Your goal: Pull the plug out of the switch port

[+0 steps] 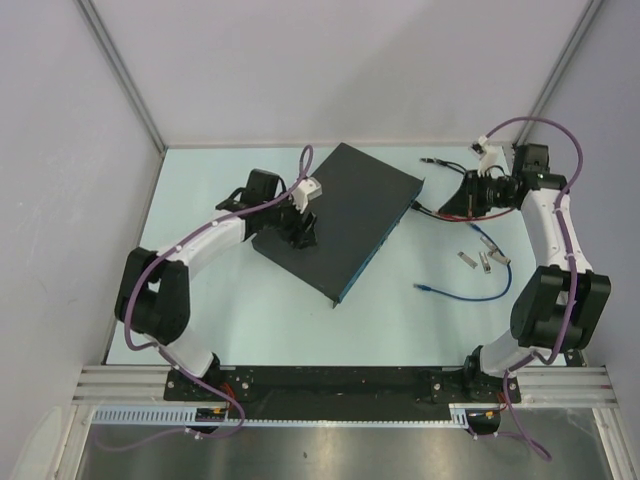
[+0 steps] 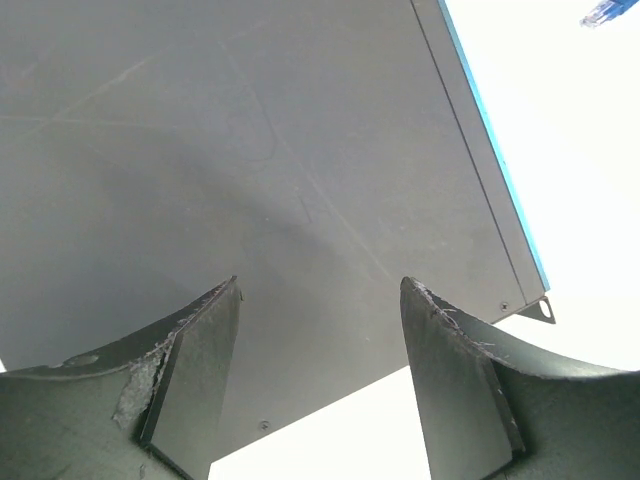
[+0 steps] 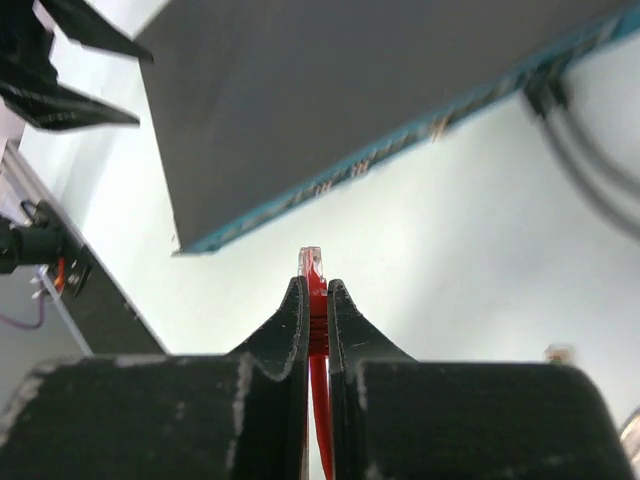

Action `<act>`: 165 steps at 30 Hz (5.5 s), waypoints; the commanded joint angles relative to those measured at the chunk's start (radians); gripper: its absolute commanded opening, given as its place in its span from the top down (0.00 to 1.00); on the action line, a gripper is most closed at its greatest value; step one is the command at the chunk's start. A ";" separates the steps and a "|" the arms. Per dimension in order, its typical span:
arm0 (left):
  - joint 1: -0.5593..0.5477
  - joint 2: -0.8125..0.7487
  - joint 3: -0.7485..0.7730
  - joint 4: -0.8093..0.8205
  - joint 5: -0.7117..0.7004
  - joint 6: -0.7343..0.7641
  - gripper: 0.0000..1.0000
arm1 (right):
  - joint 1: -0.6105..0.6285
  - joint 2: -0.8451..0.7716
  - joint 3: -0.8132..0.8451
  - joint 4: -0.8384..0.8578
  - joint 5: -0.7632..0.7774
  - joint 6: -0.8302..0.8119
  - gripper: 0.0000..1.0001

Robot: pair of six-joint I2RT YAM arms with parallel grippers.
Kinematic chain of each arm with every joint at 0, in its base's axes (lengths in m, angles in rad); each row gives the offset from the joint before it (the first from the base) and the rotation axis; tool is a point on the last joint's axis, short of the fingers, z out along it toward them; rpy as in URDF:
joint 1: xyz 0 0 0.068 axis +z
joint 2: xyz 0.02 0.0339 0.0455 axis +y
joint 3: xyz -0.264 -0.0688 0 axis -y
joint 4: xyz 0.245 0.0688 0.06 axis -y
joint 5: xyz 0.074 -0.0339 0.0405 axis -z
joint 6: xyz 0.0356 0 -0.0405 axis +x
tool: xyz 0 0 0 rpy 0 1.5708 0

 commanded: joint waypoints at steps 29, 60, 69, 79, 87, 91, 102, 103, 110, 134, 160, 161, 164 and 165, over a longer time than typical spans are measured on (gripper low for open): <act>-0.041 -0.044 -0.032 0.097 0.056 -0.040 0.29 | 0.018 -0.096 -0.260 0.165 0.133 0.034 0.39; -0.040 0.461 0.521 -0.335 -0.098 0.112 0.28 | 0.029 0.662 0.125 0.804 -0.100 0.511 0.53; -0.041 0.468 0.501 -0.342 -0.135 0.113 0.28 | 0.026 0.739 0.133 0.956 -0.168 0.641 0.53; -0.047 0.470 0.510 -0.347 -0.141 0.110 0.28 | 0.026 0.793 0.180 0.947 -0.191 0.695 0.57; -0.050 0.467 0.507 -0.348 -0.148 0.112 0.28 | 0.024 0.796 0.170 0.967 -0.244 0.697 0.63; -0.050 0.464 0.499 -0.347 -0.150 0.113 0.28 | 0.023 0.796 0.163 0.969 -0.247 0.704 0.62; -0.050 0.467 0.496 -0.345 -0.148 0.116 0.28 | 0.009 0.802 0.133 1.019 -0.300 0.734 0.62; -0.052 0.467 0.498 -0.344 -0.151 0.116 0.28 | 0.010 0.803 0.133 1.019 -0.301 0.737 0.62; -0.052 0.467 0.498 -0.348 -0.153 0.121 0.28 | 0.013 0.810 0.133 1.018 -0.327 0.747 0.64; -0.063 0.470 0.496 -0.347 -0.159 0.121 0.28 | 0.023 0.822 0.130 0.923 -0.272 0.726 0.65; -0.075 0.481 0.495 -0.348 -0.165 0.116 0.28 | 0.023 0.857 0.116 1.041 -0.169 0.929 0.64; -0.075 0.479 0.496 -0.347 -0.165 0.115 0.28 | 0.024 0.854 0.119 1.020 -0.160 0.913 0.70; -0.078 0.482 0.499 -0.347 -0.165 0.115 0.28 | 0.030 0.839 0.130 0.914 -0.125 0.833 0.78; -0.079 0.484 0.499 -0.345 -0.165 0.115 0.28 | 0.030 0.836 0.128 0.872 -0.117 0.821 0.79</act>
